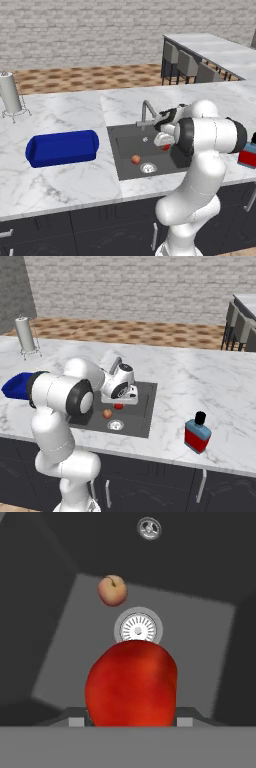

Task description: Pick up all produce items and place them in the sink. Turn on the sink faucet to wash them. Then turn the sink off and put them in the tray.

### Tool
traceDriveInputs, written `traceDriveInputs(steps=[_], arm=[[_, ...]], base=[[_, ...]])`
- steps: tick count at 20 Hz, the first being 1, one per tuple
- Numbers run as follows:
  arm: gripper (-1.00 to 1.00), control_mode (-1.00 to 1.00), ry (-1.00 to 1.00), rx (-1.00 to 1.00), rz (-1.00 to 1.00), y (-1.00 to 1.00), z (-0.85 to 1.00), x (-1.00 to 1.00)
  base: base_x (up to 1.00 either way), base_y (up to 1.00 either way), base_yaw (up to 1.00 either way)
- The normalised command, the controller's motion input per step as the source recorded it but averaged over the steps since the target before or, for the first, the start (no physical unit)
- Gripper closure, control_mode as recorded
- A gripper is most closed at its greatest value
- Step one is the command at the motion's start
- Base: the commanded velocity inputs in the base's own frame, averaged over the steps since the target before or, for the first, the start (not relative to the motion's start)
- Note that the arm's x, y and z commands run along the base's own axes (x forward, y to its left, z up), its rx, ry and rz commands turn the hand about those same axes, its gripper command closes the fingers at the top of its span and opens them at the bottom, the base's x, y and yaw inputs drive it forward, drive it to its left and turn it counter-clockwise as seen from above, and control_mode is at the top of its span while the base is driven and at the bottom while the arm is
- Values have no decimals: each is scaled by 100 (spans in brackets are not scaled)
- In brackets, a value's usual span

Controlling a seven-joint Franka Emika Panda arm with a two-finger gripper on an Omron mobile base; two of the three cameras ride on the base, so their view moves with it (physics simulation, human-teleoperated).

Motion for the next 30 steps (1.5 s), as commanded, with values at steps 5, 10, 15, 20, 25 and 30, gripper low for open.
traceDriveInputs(steps=[5, 10, 15, 20, 25, 30], arm=[[100, -100, 0, 7, -21, 4, -44, 29], [100, -100, 0, 3, -19, 15, -42, 35], [100, -100, 0, 2, -18, 20, -40, 43], [100, -100, 0, 1, -17, 10, -39, 45], [100, -100, 1, 3, -15, 2, -45, 53], [100, -100, 0, 3, -13, 0, -42, 47]], base=[[0, 0, 0], [0, 0, 0], [0, 0, 0], [0, 0, 0], [0, 0, 0], [0, 0, 0]])
